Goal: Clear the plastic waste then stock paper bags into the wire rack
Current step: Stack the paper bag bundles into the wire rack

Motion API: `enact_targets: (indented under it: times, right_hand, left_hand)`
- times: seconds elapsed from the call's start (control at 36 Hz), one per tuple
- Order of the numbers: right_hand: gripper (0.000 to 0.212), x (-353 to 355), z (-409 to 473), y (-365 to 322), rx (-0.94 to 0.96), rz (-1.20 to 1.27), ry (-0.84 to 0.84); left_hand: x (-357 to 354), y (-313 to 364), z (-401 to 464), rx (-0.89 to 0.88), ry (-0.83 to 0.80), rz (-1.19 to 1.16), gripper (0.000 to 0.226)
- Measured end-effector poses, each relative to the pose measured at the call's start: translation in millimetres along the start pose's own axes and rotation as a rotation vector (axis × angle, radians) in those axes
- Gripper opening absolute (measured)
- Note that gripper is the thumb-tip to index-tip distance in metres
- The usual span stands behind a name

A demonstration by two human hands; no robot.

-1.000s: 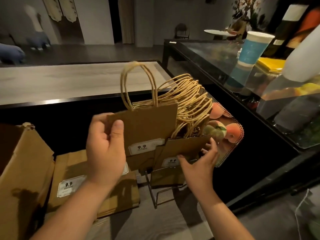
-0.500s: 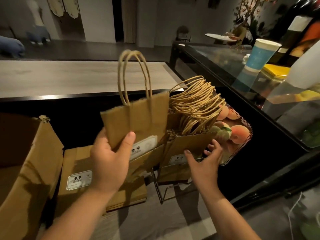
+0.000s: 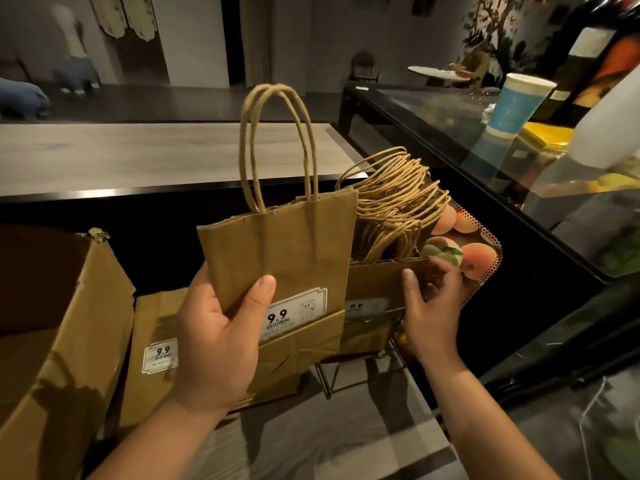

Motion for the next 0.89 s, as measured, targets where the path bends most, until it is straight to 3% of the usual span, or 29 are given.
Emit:
enact_targets:
  times: [0.14, 0.25, 0.39, 0.58, 0.89]
  right_hand:
    - [0.010, 4.2, 13.9, 7.8, -0.029, -0.076, -0.037]
    - [0.002, 11.2, 18.0, 10.8, -0.006, -0.086, -0.145]
    - [0.017, 17.2, 25.5, 5.0, -0.009, -0.064, -0.146]
    - [0.011, 8.1, 28.4, 5.1, -0.028, -0.202, -0.167]
    - [0.008, 7.9, 11.6, 28.4, -0.142, -0.280, -0.229]
  left_hand:
    - [-17.4, -5.5, 4.3, 0.036, -0.029, 0.057, 0.018]
    - [-37.5, -4.9, 13.0, 0.043, -0.077, -0.032, 0.023]
    - [-51.1, -5.5, 24.8, 0.001, -0.127, -0.080, 0.023]
    - [-71.1, -29.4, 24.1, 0.098, -0.143, -0.075, 0.038]
    - [-92.4, -73.3, 14.2, 0.233, -0.174, 0.042, 0.032]
Point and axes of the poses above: each hand's wrist, its own z-axis towards the middle knuckle, its own x-axis out of the back of the hand, y = z × x, the point moved 5 cm from there along z, towards the middle knuckle, and after that the axes turned 3 degrees about -y, right-handed, at the moved point
